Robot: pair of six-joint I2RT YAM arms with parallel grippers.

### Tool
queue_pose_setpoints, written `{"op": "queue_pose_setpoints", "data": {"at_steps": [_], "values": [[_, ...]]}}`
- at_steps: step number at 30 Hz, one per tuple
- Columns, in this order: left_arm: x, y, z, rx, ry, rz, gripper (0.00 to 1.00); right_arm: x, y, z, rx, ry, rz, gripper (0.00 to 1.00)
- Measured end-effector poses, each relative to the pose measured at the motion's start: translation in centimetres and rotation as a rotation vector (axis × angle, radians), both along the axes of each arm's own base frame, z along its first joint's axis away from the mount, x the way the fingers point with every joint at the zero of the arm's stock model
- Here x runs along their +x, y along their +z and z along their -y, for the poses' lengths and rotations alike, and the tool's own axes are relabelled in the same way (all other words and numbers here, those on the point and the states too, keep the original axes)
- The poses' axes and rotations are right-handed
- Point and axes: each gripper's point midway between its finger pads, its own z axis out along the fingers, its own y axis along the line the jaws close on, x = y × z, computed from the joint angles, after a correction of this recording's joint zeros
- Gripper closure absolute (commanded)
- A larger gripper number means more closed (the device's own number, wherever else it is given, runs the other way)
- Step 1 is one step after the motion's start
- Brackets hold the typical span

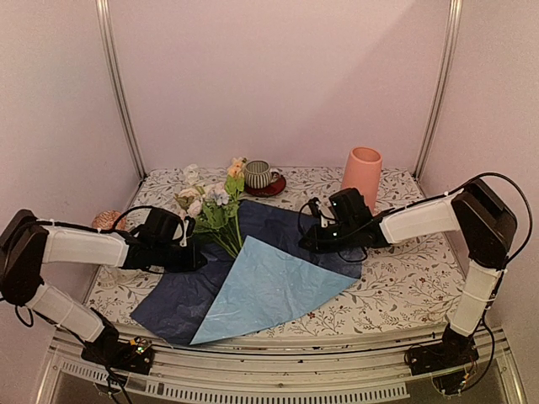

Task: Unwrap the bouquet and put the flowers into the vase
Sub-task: Adjust the 1/4-folded wrapping paper at the center of the board.

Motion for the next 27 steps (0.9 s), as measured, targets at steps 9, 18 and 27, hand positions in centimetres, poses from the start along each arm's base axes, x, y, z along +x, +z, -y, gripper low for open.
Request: {"op": "queue_pose_setpoints", "data": {"at_steps": [9,18,27], "values": [[-0.2,-3.9,-3.2,0.095,0.122,-0.086,1.00,-1.0,-4.8,4.2,-0.069,-0.123,-0.086,0.98],[0.3,-4.0,-5.1,0.102,0.193,-0.071,1.00,-0.7,-5.8,7.7,-0.111,-0.289,-0.062,0.98],[0.3,-3.9,-5.8,0.114,0.216,-0.066,1.00,-1.4,-4.9,11.7,-0.152,-0.442,-0.004,0.98]]}}
